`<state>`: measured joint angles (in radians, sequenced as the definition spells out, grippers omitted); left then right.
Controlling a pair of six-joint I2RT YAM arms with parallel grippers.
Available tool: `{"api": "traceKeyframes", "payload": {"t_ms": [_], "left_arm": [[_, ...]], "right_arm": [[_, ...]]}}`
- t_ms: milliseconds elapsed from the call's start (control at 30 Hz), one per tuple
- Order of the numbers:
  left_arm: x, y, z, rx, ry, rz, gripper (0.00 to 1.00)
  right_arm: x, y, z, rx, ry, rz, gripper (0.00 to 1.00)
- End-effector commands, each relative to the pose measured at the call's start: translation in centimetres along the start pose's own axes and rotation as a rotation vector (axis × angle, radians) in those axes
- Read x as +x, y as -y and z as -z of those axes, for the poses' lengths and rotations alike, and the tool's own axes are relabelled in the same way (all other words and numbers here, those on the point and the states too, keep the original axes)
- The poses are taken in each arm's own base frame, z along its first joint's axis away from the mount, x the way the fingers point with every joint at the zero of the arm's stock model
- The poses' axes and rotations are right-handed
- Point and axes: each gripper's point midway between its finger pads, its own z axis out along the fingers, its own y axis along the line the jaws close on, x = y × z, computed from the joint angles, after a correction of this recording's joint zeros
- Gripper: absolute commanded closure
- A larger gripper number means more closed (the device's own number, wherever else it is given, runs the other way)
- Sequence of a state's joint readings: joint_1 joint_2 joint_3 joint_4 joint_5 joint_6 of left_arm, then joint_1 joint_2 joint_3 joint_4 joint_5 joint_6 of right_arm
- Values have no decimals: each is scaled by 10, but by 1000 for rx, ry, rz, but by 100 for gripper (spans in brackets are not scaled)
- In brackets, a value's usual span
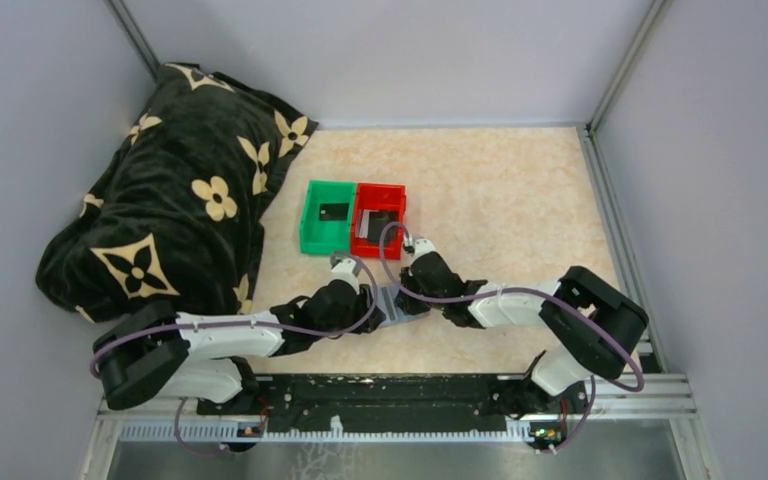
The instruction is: Take the credit cards out of the card holder
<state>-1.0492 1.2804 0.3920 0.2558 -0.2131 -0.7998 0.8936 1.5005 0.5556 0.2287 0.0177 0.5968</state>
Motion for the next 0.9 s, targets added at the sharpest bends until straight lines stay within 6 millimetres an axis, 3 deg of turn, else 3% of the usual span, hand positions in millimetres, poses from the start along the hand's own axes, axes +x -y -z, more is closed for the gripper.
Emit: {"api": "traceKeyframes", "payload": {"t_ms": [0, 667, 867], "left_arm": [[-45, 53, -2, 148, 118, 18, 54], [-58, 87, -3, 253, 114, 8, 53], [-63, 85, 0, 239, 130, 2, 52]], "right_arm": [[23, 10, 1, 18, -68, -7, 100], [31, 10, 2, -1, -78, -26, 100], [32, 8, 2, -7, -81, -27, 100]]}}
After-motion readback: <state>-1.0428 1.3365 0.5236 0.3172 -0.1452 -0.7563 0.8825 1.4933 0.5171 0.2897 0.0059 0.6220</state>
